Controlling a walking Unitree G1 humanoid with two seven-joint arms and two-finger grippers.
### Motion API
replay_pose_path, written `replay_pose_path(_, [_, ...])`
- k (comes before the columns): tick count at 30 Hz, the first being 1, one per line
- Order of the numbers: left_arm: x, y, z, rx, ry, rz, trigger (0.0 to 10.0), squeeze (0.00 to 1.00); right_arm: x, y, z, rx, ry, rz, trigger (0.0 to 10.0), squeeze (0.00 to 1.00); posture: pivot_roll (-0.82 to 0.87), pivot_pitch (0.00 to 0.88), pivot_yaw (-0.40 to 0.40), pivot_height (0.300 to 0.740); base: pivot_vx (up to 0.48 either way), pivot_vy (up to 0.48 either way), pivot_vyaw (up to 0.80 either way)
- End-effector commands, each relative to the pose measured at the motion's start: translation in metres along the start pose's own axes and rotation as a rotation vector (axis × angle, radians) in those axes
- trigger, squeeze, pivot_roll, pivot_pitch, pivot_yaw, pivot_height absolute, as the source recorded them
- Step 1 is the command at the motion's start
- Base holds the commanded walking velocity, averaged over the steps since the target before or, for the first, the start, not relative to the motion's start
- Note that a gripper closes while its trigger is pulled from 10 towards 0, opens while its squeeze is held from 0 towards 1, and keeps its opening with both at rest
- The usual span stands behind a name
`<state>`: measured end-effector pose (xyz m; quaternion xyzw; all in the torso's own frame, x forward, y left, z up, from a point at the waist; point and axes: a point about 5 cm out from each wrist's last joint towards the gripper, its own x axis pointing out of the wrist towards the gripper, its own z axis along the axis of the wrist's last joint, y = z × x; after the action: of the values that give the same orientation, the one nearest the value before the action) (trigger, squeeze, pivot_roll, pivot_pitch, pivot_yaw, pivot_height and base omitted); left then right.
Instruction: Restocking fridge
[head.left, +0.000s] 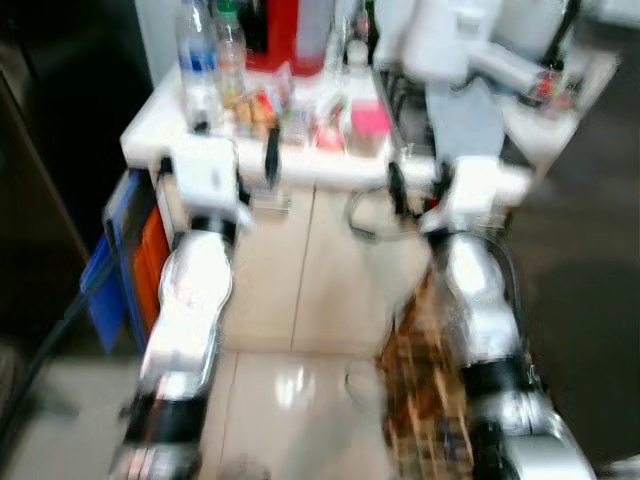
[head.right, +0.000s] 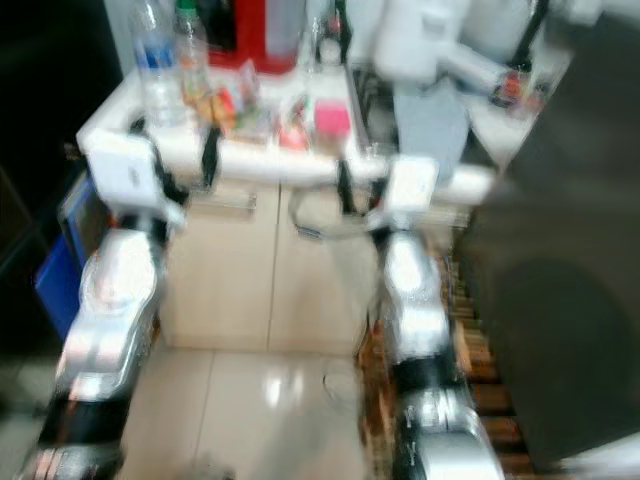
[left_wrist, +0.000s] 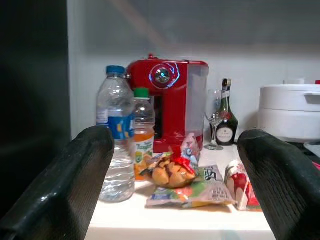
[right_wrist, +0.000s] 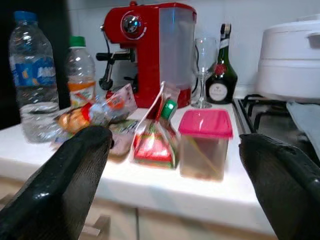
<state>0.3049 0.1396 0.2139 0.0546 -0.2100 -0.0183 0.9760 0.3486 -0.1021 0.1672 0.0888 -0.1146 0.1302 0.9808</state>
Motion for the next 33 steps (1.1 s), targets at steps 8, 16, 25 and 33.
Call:
replay_pose_path(8, [0.005, -0.012, -0.002, 0.015, 0.039, -0.082, 10.0, 0.00, -0.004, -0.018, -0.001, -0.011, 0.026, -0.068, 10.0, 0.00, 0.11, 0.000, -0.054, 0.740, 0.465, 0.000, 0.00])
replay_pose_path(16, [0.012, 0.005, -0.014, 0.069, 0.145, -0.091, 10.0, 0.00, -0.007, -0.015, -0.010, 0.012, 0.031, -0.125, 10.0, 0.00, 0.09, 0.000, 0.015, 0.740, 0.099, 0.000, 0.00])
replay_pose_path(25, [0.019, -0.004, -0.002, 0.238, 0.086, -0.179, 10.0, 0.00, -0.005, -0.015, -0.012, 0.065, 0.047, -0.134, 10.0, 0.00, 0.08, 0.000, 0.022, 0.740, 0.000, 0.402, 0.00])
replay_pose_path(33, [0.023, -0.006, -0.009, 0.149, 0.137, -0.111, 10.0, 0.00, -0.004, -0.016, -0.007, -0.027, 0.032, -0.123, 10.0, 0.00, 0.06, 0.000, 0.010, 0.740, 0.000, 0.038, -0.27])
